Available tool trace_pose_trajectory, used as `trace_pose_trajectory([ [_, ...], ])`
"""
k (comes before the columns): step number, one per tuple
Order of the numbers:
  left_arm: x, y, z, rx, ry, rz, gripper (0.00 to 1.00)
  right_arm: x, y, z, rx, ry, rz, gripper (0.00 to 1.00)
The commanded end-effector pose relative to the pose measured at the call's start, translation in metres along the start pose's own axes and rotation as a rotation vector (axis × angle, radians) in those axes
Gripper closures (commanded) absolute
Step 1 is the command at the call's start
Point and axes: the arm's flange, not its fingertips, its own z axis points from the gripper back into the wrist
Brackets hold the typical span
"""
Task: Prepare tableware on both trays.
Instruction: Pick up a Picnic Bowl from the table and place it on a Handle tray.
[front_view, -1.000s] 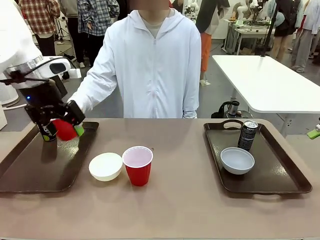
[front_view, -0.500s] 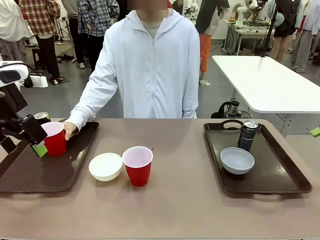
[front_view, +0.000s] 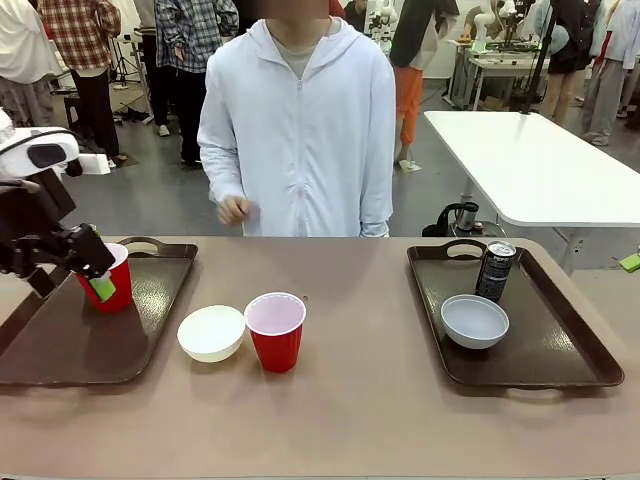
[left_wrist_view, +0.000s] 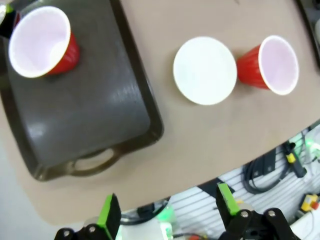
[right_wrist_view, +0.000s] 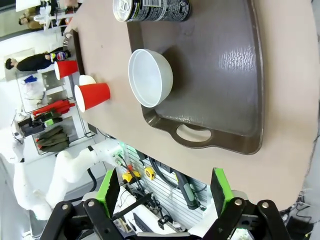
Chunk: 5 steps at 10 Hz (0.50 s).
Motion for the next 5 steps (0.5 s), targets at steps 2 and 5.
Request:
trace_pose_trajectory([
  [2,0.042,-0.04,-0.024,0.044,-0.056,0.044,0.0,0.009,-0.003,0.004,0.036,-0.017,-0.012,0.05],
  [5,0.078,-0.06,-0.051,0.07,-0.109,0.075,0.0,0.002,-0.003,0.003,0.009,-0.008,-0.01,0.05],
])
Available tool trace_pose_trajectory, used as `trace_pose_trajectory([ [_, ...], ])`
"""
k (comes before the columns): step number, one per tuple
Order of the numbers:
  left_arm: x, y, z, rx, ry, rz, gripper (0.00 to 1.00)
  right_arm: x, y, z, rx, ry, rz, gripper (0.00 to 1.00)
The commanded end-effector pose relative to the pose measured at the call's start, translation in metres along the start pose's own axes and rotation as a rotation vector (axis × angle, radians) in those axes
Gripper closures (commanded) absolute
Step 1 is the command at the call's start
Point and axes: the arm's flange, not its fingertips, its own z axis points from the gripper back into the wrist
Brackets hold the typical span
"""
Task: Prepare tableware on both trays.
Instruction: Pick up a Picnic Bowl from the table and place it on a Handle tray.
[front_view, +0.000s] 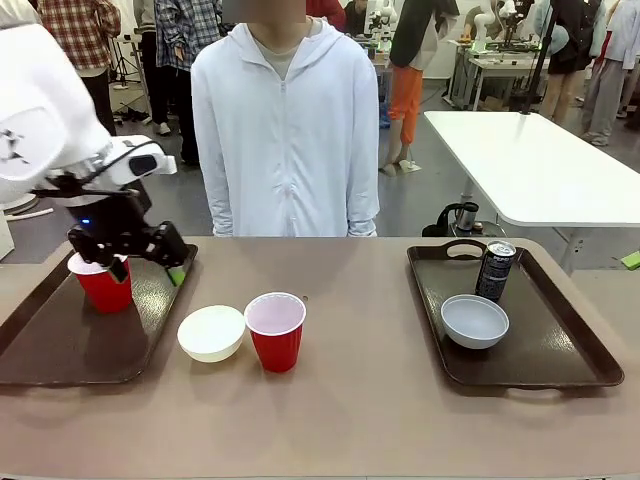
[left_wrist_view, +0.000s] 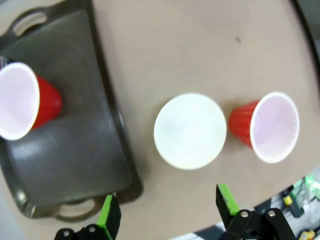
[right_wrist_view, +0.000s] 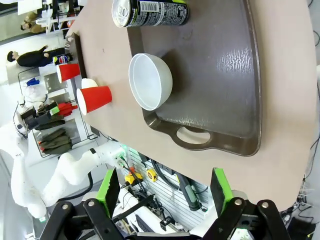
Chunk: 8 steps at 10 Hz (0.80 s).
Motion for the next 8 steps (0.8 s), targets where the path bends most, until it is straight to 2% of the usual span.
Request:
trace_pose_trajectory([
  [1,0.024,-0.008,-0.02,0.018,-0.031,0.046,0.0,0.0,0.001,0.0,0.002,-0.001,0.003,0.05],
  [3,0.041,-0.003,-0.042,0.006,0.002,0.05,0.0,0.0,0.001,0.0,0.002,-0.001,0.003,0.05],
  [5,0.041,0.005,-0.069,0.011,0.062,0.029,0.0,0.0,0.001,0.0,0.002,-0.001,0.003,0.05],
  [8,0.042,0.013,-0.109,0.075,0.084,-0.013,0.0,0.0,0.001,0.0,0.002,-0.001,0.003,0.05],
])
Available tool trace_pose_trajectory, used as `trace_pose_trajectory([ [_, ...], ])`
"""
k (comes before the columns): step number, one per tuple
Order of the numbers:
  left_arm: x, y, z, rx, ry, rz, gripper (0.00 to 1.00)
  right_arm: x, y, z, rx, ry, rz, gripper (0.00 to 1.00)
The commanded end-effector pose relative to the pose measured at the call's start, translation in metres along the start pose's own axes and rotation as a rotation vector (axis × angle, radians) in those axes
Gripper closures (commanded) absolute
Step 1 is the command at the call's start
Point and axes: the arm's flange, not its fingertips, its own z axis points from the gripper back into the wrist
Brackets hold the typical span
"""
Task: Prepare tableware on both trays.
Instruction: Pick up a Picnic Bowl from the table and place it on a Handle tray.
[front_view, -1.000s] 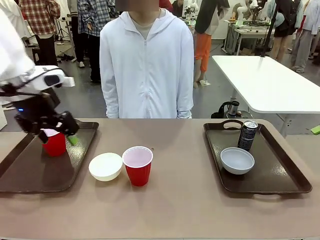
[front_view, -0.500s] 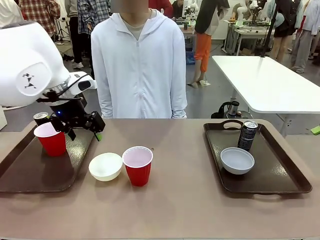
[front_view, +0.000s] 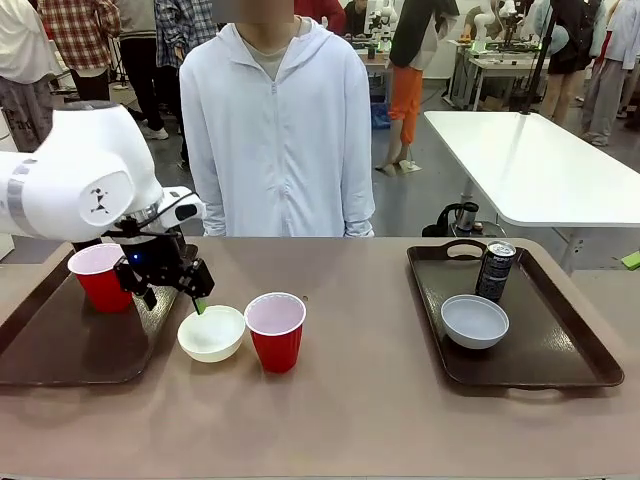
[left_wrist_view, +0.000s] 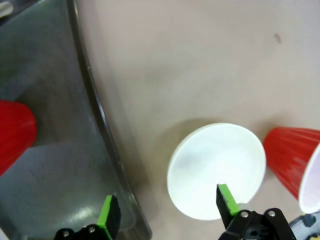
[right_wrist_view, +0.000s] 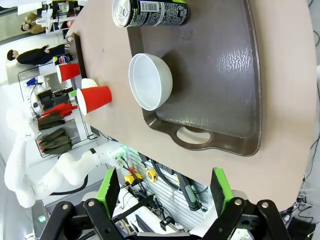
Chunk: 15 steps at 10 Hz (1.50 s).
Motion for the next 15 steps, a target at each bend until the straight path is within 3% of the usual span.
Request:
trace_pose_trajectory([
  [1,0.008,0.003,-0.018,0.059,-0.029,-0.03,0.0,0.0,0.0,0.0,0.002,-0.001,0.002,0.05],
  [3,0.014,0.005,-0.034,0.045,-0.044,-0.057,0.0,0.0,0.0,0.0,0.002,-0.001,0.002,0.05],
  [4,0.015,0.004,-0.039,0.047,-0.045,-0.058,0.56,0.0,0.0,0.0,0.002,-0.001,0.002,0.05],
  [5,0.015,0.003,-0.042,0.048,-0.043,-0.065,0.57,0.0,0.0,0.0,0.002,-0.001,0.002,0.05],
  [6,0.015,0.001,-0.043,0.055,-0.04,-0.064,1.0,0.0,0.0,0.0,0.002,-0.001,0.002,0.05],
  [8,0.015,0.002,-0.042,0.071,-0.045,-0.052,1.0,0.0,0.0,0.0,0.002,-0.001,0.002,0.05],
  [9,0.015,0.003,-0.041,0.075,-0.048,-0.045,0.84,0.0,0.0,0.0,0.002,-0.001,0.002,0.05],
  [11,0.014,0.004,-0.038,0.086,-0.046,-0.036,1.0,0.0,0.0,0.0,0.002,-0.001,0.002,0.05],
  [15,0.014,0.007,-0.038,0.093,-0.04,-0.018,1.0,0.0,0.0,0.0,0.002,-0.001,0.002,0.05],
])
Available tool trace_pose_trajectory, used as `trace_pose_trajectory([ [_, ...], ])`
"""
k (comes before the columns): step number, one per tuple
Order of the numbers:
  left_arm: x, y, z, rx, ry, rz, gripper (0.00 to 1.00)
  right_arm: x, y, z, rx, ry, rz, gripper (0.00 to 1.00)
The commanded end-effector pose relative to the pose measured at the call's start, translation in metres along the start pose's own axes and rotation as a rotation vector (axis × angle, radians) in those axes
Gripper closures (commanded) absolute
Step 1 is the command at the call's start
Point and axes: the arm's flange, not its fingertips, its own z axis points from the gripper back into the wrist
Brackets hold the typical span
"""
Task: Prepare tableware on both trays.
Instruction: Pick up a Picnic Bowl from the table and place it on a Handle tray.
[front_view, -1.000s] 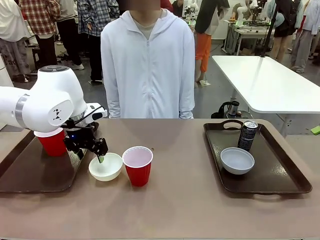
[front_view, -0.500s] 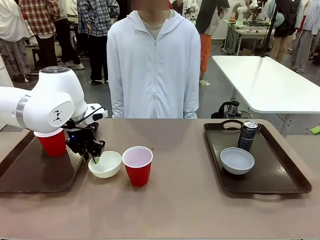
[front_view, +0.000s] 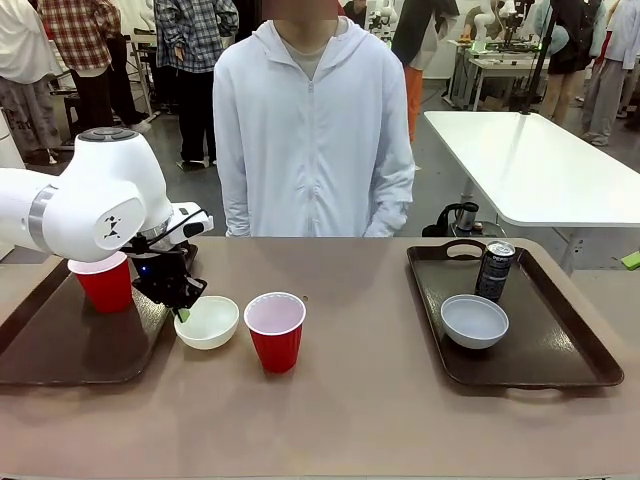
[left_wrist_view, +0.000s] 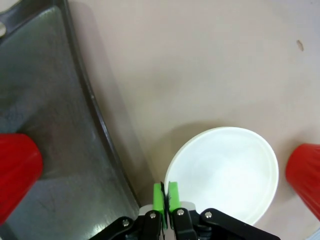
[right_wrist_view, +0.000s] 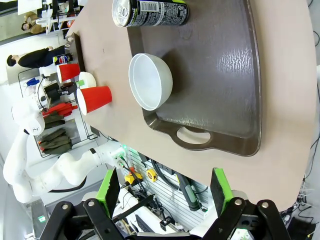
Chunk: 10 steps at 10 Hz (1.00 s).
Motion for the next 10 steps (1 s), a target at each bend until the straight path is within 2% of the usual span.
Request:
trace_pose_trajectory([
  [1,-0.003,-0.001,-0.004,0.038,0.005,0.04,1.0,0.0,0.0,0.0,0.002,-0.001,0.002,0.05],
  [3,-0.018,-0.012,0.021,0.021,0.022,0.019,1.0,0.0,0.0,0.0,0.002,-0.001,0.002,0.05],
  [6,-0.061,-0.021,0.1,-0.08,0.005,0.001,1.0,0.0,0.0,0.0,0.002,-0.001,0.002,0.05],
  [8,-0.073,-0.001,0.113,-0.077,0.015,0.018,1.0,0.0,0.0,0.0,0.002,-0.001,0.002,0.05],
  [10,-0.07,0.044,0.122,-0.113,0.027,0.025,1.0,0.0,0.0,0.0,0.002,-0.001,0.002,0.05],
])
